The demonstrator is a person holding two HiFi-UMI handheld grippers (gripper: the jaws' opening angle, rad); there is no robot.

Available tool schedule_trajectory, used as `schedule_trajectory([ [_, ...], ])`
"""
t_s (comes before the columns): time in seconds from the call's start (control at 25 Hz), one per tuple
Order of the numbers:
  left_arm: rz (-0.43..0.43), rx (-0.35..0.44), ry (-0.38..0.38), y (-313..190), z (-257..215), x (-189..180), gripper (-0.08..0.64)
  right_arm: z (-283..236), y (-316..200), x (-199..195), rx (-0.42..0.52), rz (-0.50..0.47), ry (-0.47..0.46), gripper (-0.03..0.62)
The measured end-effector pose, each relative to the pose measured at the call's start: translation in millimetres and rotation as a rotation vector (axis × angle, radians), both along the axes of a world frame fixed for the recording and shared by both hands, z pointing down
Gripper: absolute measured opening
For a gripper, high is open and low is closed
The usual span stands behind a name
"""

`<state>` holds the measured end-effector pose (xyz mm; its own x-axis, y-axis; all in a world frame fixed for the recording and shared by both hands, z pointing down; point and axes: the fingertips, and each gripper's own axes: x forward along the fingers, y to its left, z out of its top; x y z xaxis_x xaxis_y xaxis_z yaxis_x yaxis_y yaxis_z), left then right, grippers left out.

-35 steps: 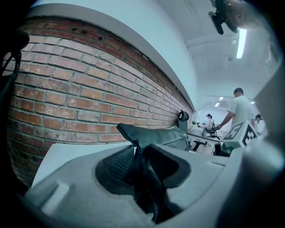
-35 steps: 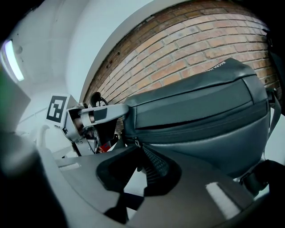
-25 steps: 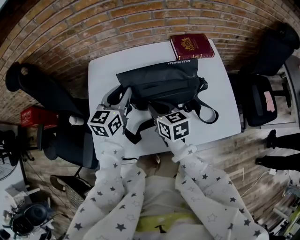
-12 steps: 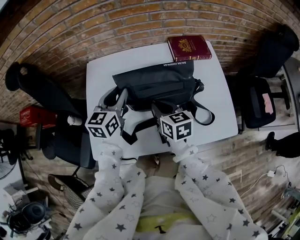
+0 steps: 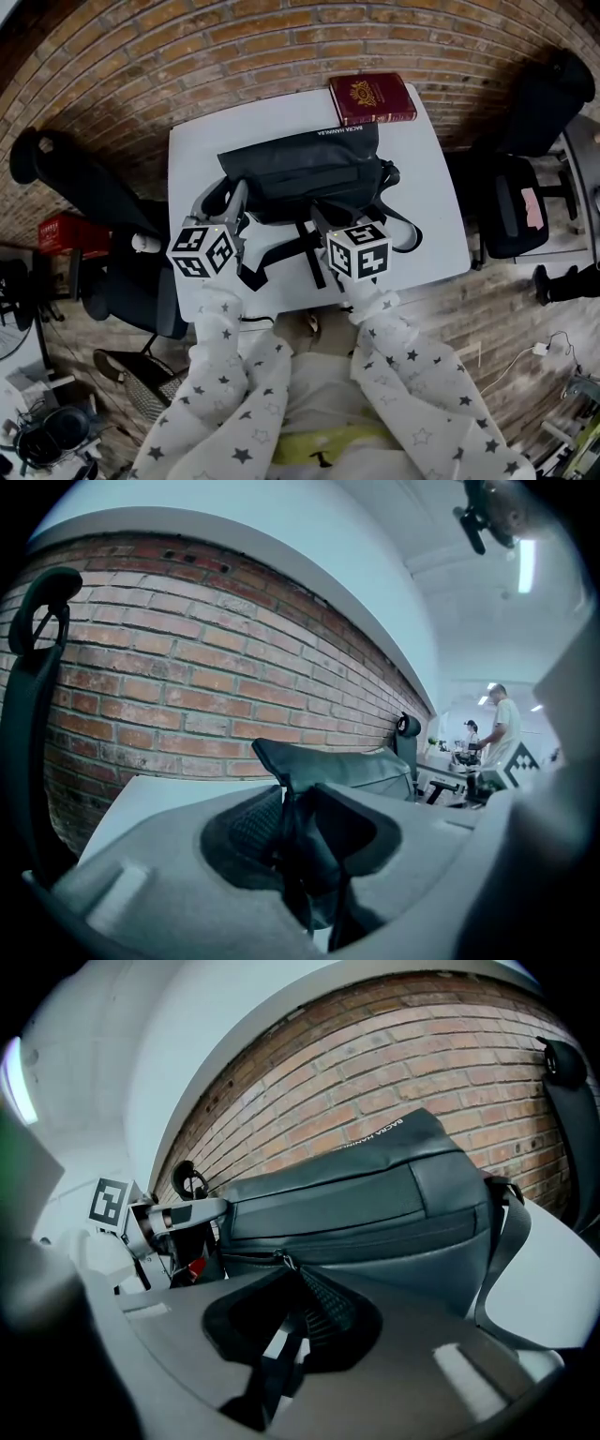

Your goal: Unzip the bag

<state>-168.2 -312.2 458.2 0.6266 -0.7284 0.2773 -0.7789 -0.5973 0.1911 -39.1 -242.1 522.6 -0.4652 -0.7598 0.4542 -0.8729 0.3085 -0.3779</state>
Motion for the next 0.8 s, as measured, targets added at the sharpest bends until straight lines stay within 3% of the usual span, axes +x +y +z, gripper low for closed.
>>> schedule_trajectory([
  [0.8, -0.087, 0.022, -0.006, 0.5, 1.9, -9.9, 0.110, 0.1, 1.9, 27.3, 0.018, 0.026, 0.030, 0.040],
])
